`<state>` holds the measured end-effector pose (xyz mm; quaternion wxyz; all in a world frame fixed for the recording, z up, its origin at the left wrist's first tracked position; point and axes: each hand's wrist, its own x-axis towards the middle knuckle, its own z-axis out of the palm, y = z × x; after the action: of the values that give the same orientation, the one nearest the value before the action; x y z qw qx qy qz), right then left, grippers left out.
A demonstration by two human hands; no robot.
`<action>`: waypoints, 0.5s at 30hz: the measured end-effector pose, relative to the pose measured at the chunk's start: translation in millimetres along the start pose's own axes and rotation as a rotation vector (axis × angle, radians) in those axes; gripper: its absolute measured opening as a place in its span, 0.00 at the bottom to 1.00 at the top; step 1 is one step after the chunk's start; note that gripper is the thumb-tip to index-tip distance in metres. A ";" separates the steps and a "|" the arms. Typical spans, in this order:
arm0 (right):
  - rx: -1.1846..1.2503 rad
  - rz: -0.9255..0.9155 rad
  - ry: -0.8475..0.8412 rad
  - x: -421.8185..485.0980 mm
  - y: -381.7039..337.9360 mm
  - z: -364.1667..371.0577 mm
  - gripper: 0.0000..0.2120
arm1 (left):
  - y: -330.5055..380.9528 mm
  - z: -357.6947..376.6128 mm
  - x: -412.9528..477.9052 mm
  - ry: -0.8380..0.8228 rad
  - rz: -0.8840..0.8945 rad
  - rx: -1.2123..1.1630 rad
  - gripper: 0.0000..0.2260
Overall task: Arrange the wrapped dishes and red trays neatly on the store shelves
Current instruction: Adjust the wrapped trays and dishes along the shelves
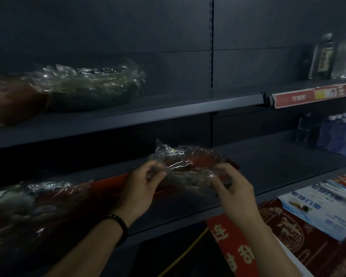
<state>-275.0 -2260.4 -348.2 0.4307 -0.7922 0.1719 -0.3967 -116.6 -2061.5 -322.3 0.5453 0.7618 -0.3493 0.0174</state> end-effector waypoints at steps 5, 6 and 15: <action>0.023 0.020 -0.056 -18.1 -34.4 1.5 0.11 | 31.7 -41.3 -25.9 0.003 0.025 0.046 0.09; 0.030 0.022 -0.071 -22.7 -43.1 0.9 0.10 | 37.9 -49.3 -32.4 0.006 0.045 0.067 0.09; 0.100 0.028 -0.159 -56.0 -116.0 -15.9 0.07 | 84.3 -104.9 -88.5 0.128 0.063 0.206 0.06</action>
<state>-330.5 -2168.5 -275.1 0.4877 -0.7961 0.1283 -0.3346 -192.7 -1941.2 -246.8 0.4845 0.7997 -0.3339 0.1192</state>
